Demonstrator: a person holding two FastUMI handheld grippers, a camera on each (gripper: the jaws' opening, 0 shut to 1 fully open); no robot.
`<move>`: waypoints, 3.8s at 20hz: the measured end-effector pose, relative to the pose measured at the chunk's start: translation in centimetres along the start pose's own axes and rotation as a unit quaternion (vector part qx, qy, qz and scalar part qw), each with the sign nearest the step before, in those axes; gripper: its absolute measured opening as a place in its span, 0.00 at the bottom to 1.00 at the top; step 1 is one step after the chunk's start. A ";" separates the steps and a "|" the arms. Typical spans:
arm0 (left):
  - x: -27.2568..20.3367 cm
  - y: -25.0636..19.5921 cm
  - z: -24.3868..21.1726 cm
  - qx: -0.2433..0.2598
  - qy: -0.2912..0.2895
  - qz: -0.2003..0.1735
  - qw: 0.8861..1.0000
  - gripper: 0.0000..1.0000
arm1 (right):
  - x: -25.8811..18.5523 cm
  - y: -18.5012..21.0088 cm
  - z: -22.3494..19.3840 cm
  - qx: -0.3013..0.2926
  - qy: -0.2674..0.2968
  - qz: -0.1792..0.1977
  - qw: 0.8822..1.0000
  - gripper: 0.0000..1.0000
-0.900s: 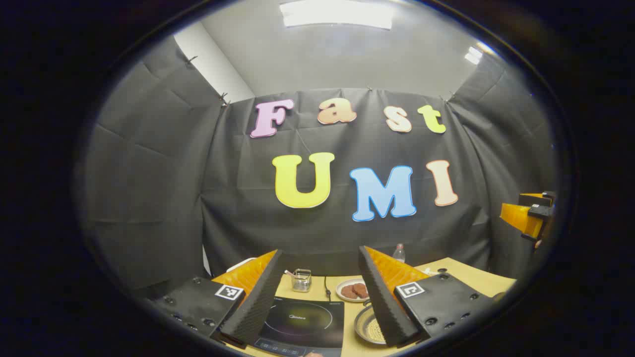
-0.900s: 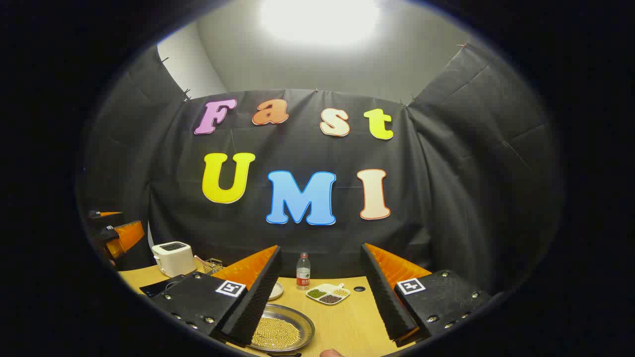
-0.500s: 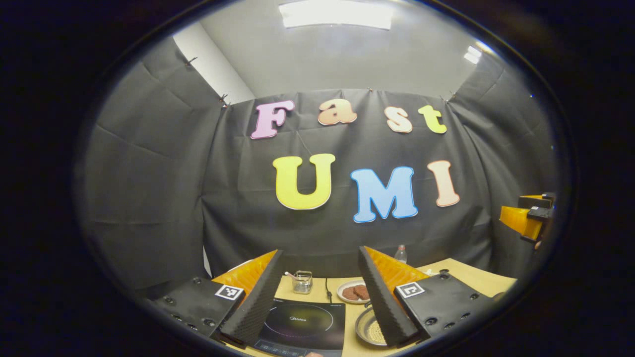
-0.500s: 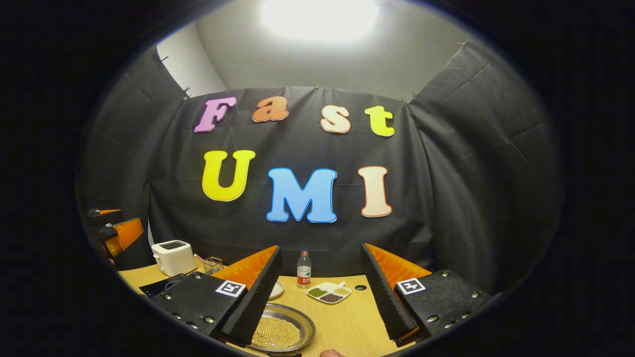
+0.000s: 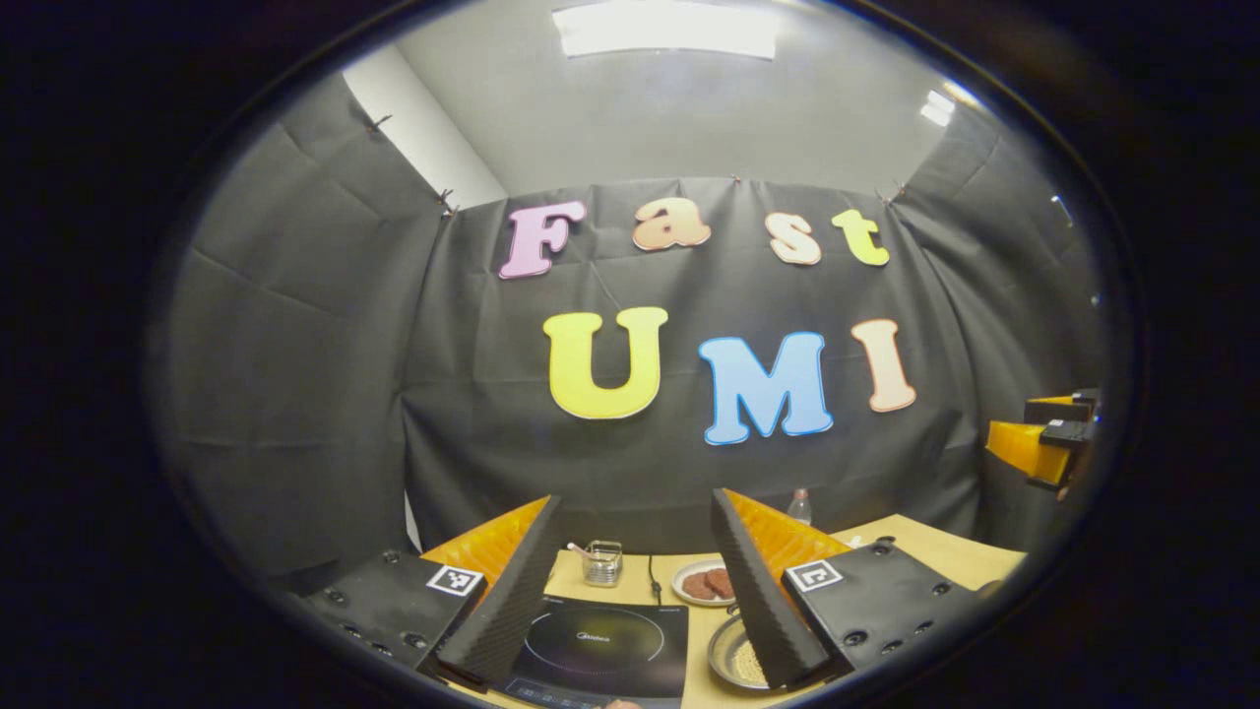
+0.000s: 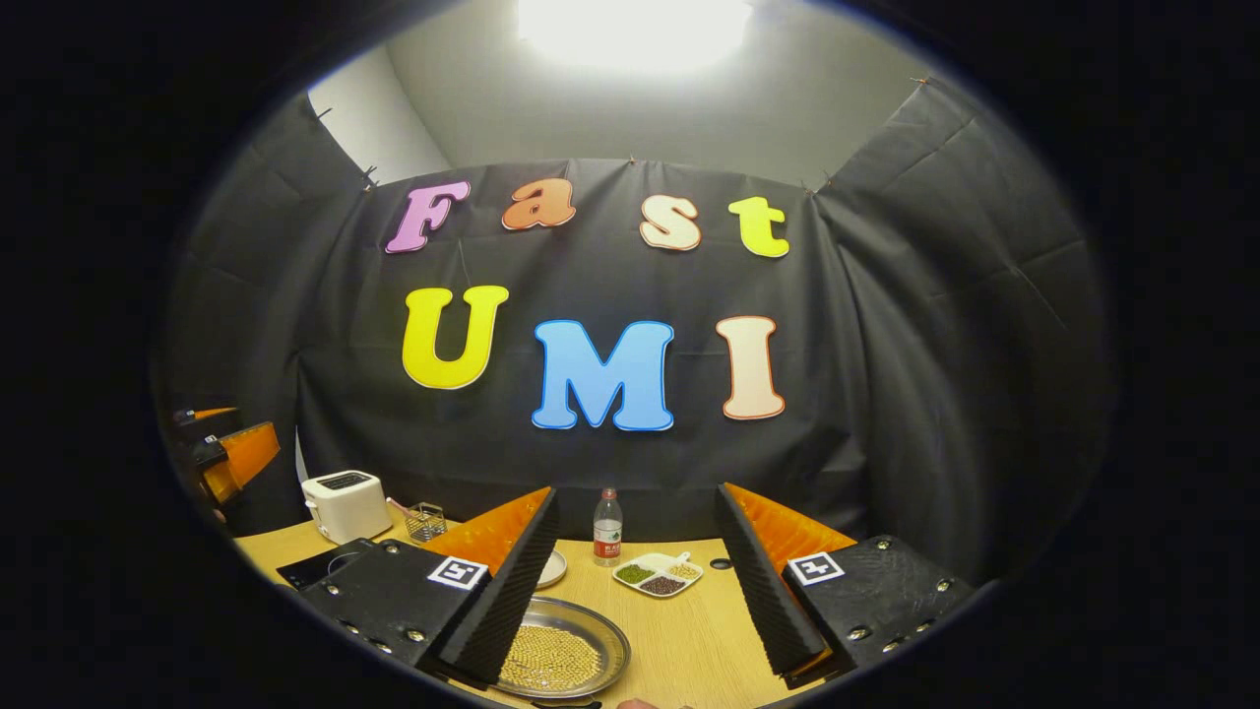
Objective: First push the handle of the pot to place it horizontally, then grasp the pot with both hands and set it on the induction cooktop.
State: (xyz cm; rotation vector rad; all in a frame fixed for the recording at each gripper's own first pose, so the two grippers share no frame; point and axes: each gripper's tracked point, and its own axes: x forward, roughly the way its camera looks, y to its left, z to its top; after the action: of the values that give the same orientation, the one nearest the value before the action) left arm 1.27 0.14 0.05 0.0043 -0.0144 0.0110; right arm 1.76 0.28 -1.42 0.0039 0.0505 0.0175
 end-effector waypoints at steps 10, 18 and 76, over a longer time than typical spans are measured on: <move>-0.4 0.5 0.2 0.001 -0.004 0.007 1.000 0.98 | 0.0 -0.2 0.3 -0.013 -0.005 -0.001 1.000 0.75; -1.0 1.4 0.6 0.002 -0.009 0.016 1.000 0.99 | -0.3 0.2 0.1 -0.006 0.006 0.000 1.000 0.12; 3.0 12.8 -6.5 -0.037 0.022 -0.006 0.999 0.99 | -9.9 12.2 -32.8 -0.125 0.479 0.162 0.853 0.01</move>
State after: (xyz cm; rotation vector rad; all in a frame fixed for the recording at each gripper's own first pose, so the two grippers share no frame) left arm 4.27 13.01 -6.37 -0.0696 0.0295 -0.0011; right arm -10.00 12.47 -33.64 -0.2606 1.0553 0.3676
